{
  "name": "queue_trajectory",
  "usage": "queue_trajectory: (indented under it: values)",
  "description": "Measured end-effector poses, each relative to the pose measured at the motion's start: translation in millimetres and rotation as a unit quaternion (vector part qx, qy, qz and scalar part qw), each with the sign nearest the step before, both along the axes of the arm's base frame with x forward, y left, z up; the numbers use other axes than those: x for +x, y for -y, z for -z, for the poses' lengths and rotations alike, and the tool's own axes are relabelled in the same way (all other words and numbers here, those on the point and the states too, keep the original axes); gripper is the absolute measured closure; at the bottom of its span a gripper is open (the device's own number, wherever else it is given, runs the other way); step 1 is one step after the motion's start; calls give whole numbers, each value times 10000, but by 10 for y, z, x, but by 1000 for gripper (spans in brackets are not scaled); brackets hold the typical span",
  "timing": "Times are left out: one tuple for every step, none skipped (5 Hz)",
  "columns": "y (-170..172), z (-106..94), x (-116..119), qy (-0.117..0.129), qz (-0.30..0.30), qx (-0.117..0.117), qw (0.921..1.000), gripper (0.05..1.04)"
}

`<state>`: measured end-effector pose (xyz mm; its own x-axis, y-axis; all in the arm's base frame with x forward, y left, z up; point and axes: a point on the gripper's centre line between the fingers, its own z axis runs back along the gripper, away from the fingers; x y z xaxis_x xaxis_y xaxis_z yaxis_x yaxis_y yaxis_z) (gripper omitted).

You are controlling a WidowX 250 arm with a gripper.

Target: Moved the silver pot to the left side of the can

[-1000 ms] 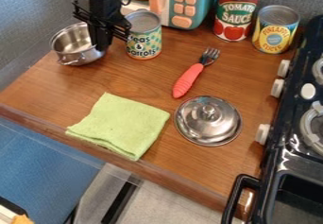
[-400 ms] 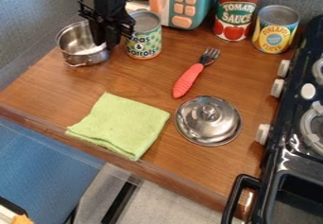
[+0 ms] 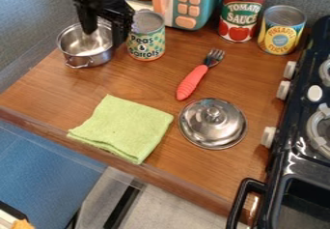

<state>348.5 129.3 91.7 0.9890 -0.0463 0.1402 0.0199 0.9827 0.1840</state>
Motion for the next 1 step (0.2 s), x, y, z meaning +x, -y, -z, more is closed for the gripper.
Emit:
queue_trajectory:
  values:
    - [87, -52, -192, -15, -121, -86, 9999, 75]
